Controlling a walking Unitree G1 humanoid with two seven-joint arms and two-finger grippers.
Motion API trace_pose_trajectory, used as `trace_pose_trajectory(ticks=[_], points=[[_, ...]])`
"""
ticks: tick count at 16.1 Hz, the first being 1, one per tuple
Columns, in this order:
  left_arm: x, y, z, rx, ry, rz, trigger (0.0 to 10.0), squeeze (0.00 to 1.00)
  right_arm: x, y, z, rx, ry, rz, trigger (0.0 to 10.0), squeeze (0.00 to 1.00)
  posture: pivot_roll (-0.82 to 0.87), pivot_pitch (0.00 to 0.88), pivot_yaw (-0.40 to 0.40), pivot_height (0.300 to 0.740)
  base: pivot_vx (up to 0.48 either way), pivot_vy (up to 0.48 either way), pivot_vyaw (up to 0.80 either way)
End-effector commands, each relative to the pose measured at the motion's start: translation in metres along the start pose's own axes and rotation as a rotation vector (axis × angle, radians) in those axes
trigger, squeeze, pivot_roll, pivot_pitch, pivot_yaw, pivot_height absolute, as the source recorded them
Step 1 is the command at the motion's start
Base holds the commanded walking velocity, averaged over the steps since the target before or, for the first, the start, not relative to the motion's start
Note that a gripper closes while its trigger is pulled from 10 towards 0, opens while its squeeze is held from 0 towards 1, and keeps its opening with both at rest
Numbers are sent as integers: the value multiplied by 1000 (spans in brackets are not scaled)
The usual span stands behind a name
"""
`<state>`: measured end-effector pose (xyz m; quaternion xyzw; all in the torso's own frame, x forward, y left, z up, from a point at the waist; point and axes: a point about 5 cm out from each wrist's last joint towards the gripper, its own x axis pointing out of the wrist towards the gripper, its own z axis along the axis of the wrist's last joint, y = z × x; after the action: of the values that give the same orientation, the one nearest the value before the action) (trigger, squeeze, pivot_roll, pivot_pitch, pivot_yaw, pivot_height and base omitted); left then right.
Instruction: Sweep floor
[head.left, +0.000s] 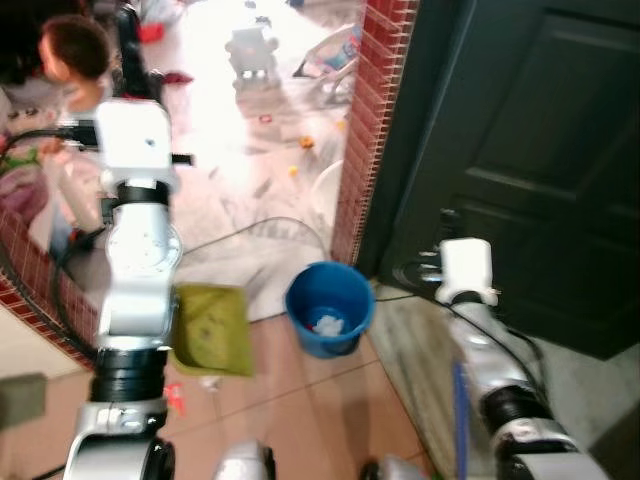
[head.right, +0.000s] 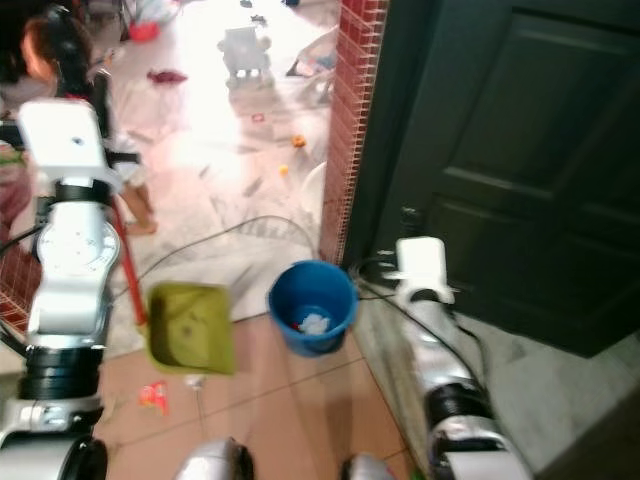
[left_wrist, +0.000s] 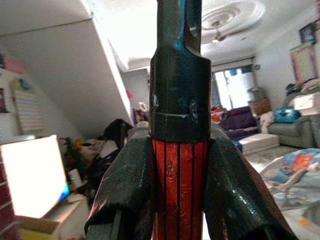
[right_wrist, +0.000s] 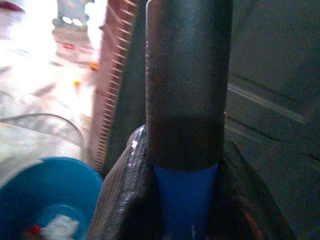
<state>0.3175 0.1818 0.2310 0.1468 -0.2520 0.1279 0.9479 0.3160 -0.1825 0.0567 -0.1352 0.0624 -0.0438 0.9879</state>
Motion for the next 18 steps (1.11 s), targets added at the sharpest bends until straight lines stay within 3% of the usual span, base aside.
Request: trace_pose_trajectory(ticks=[1, 3, 6, 12, 18], points=[[1, -8, 15, -14, -63, -19, 10000, 0, 2, -9, 6, -8, -36, -19, 10000, 0, -81, 0, 12, 740, 0, 480, 0], [-10, -15, 1, -31, -3, -34, 10000, 0, 3, -9, 7, -14, -41, -17, 10000, 0, -86, 0, 15, 740, 0, 480, 0], [-23, -24, -13, -85, 81, -48, 10000, 0, 3, -6, 9, -10, -56, -1, 10000, 0, -81, 0, 15, 740, 0, 0, 154], [-58, -40, -55, -210, 331, -76, 10000, 0, 2, 1, 11, 1, -73, 37, 10000, 0, -78, 0, 19, 740, 0, 0, 800], [-80, -48, -75, -270, 456, -140, 10000, 0, 1, 6, 13, 24, -84, 66, 10000, 0, -75, 0, 23, 740, 0, 0, 800]])
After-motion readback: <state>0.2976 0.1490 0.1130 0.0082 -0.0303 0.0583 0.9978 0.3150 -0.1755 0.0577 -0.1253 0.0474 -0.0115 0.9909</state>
